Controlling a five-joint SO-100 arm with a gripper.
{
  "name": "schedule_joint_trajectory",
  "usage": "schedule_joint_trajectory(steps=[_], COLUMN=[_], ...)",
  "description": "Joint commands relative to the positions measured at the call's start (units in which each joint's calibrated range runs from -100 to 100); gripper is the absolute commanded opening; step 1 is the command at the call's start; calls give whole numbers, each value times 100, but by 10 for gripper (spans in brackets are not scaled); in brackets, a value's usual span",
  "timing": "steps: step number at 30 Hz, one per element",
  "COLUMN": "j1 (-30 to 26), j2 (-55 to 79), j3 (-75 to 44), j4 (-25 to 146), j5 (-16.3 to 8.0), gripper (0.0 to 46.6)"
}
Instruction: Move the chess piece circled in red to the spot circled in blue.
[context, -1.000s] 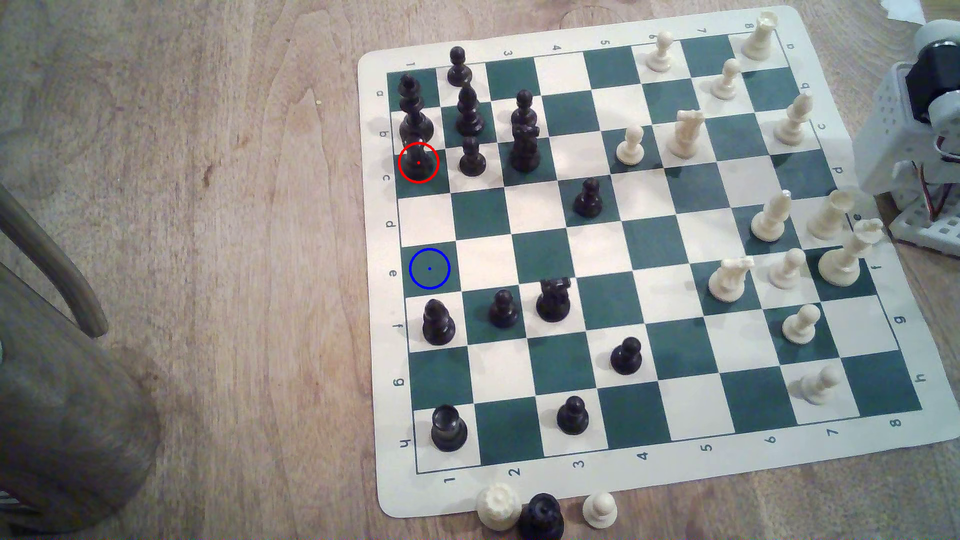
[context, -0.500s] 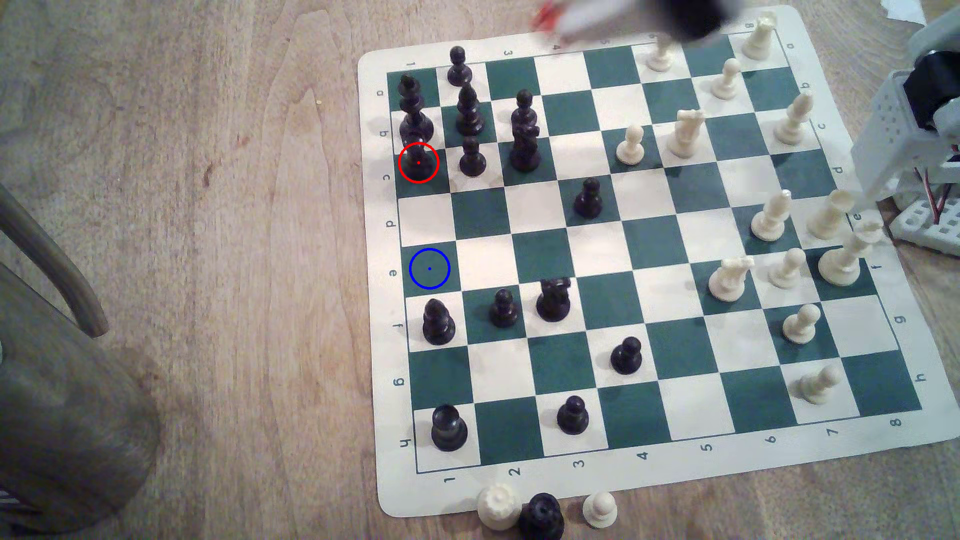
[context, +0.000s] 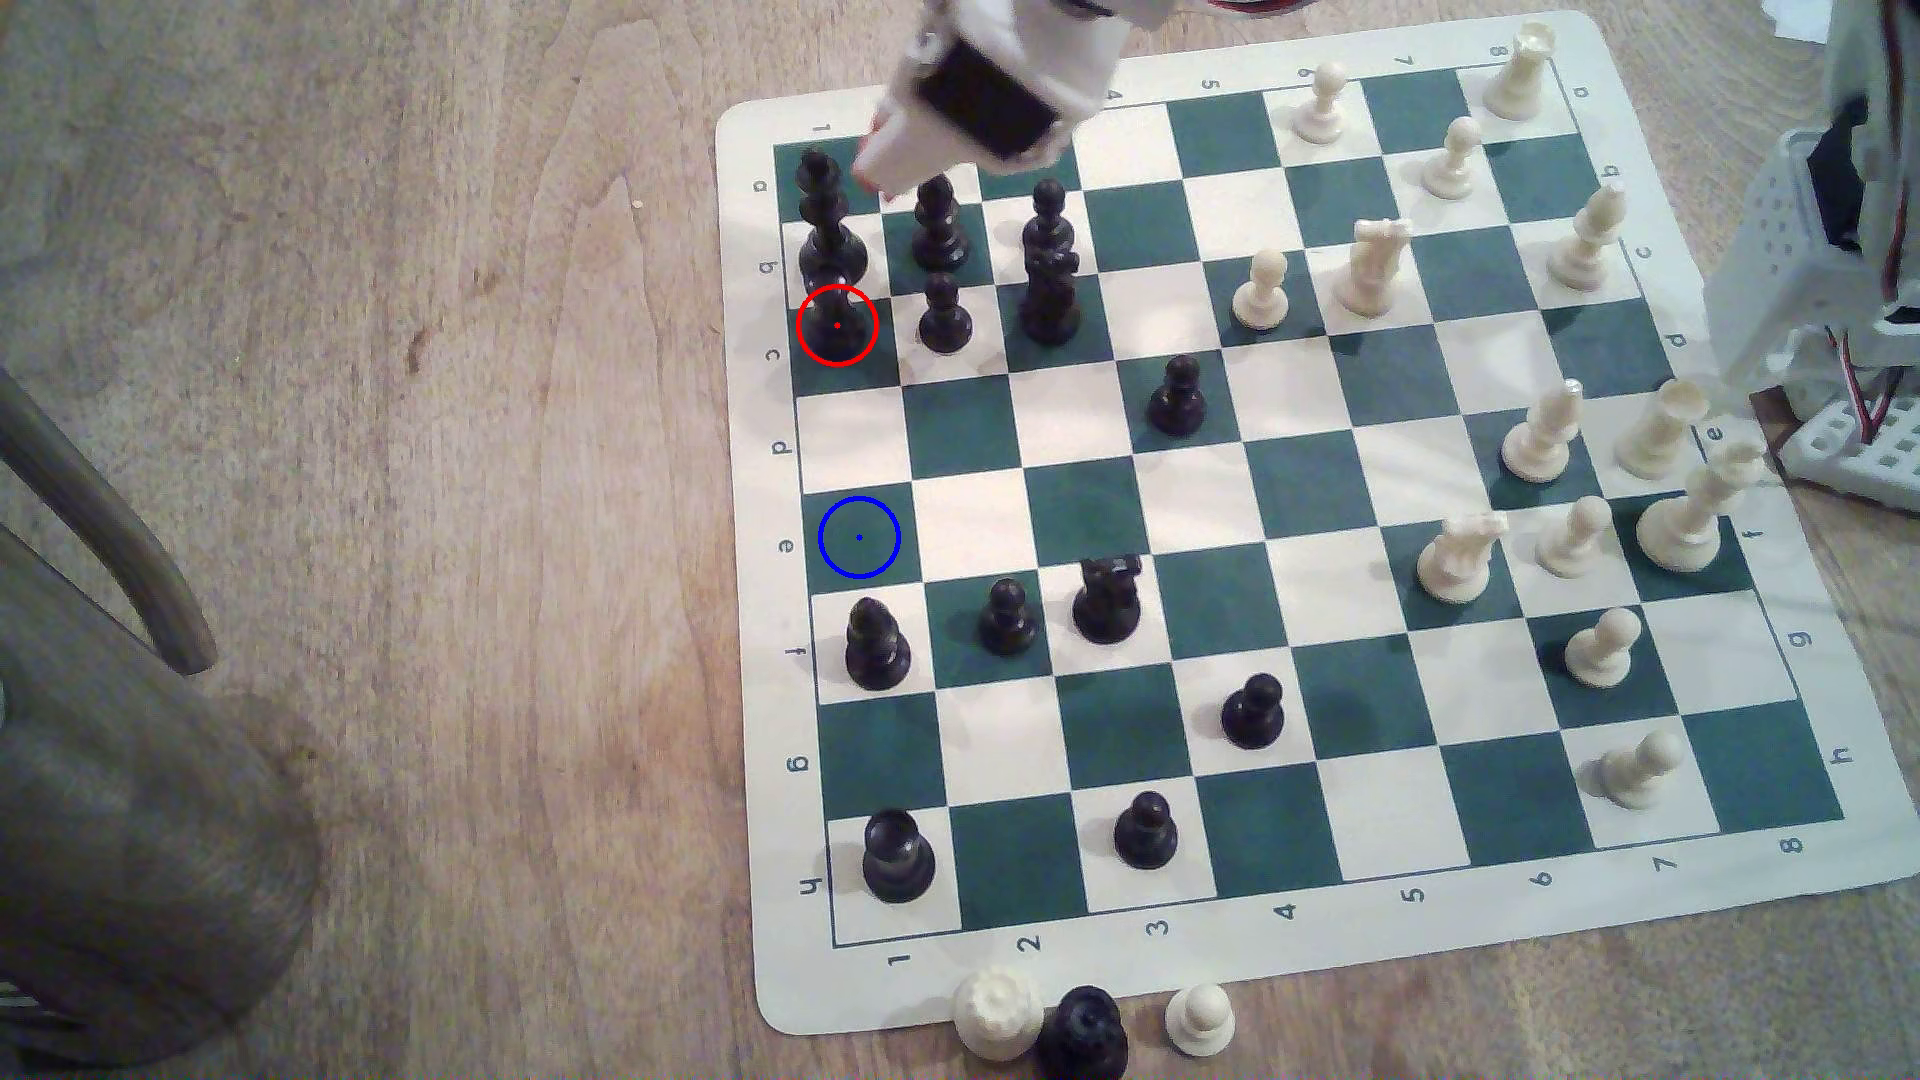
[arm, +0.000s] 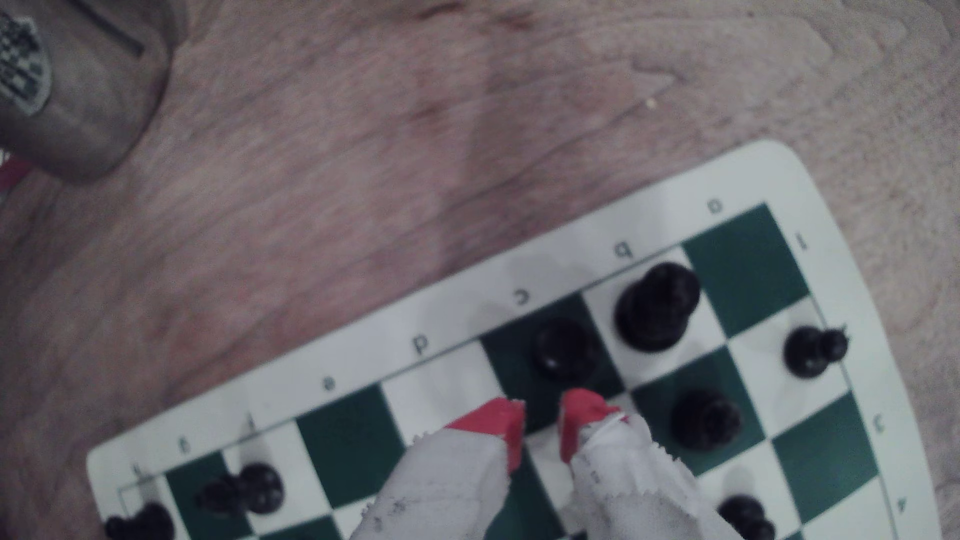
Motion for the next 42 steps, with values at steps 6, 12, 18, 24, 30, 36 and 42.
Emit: schedule_joint_trajectory(steps=[6, 12, 18, 24, 30, 36, 42], j1=[-14, -53, -53, 1, 17, 142, 181], j2=[94, 374, 714, 807, 900, 943, 943], j3=[-582, -564, -546, -700, -709, -709, -691], j4=[-159, -347, -585, -618, -700, -691, -618], j5=[-195, -220, -220, -181, -171, -107, -54], gripper=[118, 118, 118, 121, 129, 131, 135])
